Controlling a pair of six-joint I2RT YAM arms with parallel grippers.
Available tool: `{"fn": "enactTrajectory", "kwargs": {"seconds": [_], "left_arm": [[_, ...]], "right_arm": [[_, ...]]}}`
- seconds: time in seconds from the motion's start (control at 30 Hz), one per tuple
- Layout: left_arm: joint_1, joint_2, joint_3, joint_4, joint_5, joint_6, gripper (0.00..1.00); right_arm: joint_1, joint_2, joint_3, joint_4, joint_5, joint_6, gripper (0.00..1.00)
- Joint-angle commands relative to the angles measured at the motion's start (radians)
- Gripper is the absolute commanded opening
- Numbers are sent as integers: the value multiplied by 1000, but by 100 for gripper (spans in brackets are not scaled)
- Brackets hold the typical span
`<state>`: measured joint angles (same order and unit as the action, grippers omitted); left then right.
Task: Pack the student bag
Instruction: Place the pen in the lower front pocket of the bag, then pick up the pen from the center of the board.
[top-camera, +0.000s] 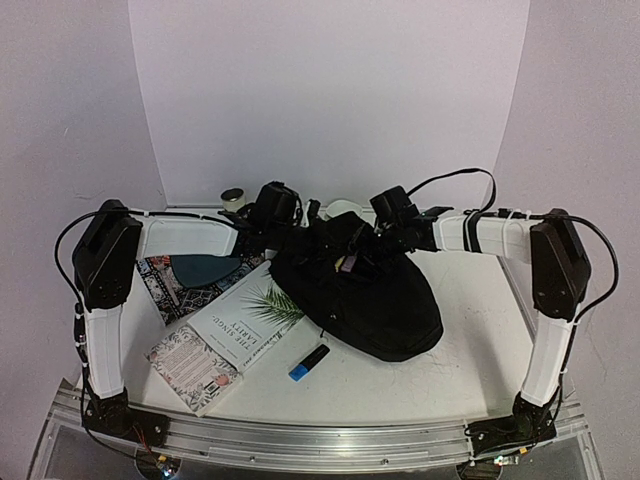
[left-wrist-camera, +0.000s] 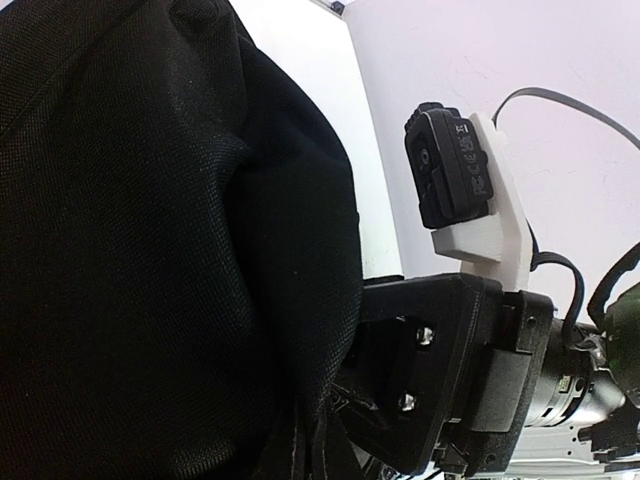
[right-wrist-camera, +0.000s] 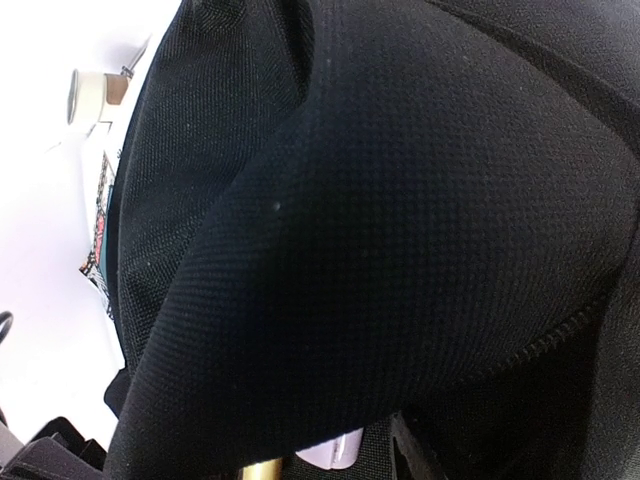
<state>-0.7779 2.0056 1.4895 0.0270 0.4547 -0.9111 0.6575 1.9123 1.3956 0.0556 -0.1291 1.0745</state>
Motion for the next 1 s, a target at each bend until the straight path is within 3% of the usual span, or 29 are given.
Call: {"fn": "enactTrajectory", "kwargs": {"seconds": [0.0,0.5,0.73,0.97], "left_arm": [[-22,-60,-1,85,105,-10,0],[8,-52,-6,70,70,34,0],[19,-50,10,23,56,74,0],[27,-51,23,-20,44,108,0]], "right_arm": [[19,-95,-19,131,-28,-74,51],[62,-329,-136,-7,-19,-319,57],[167,-389,-211,-100,-23,-498,62],[320,-390,-238,-179,42,-465,64]]}}
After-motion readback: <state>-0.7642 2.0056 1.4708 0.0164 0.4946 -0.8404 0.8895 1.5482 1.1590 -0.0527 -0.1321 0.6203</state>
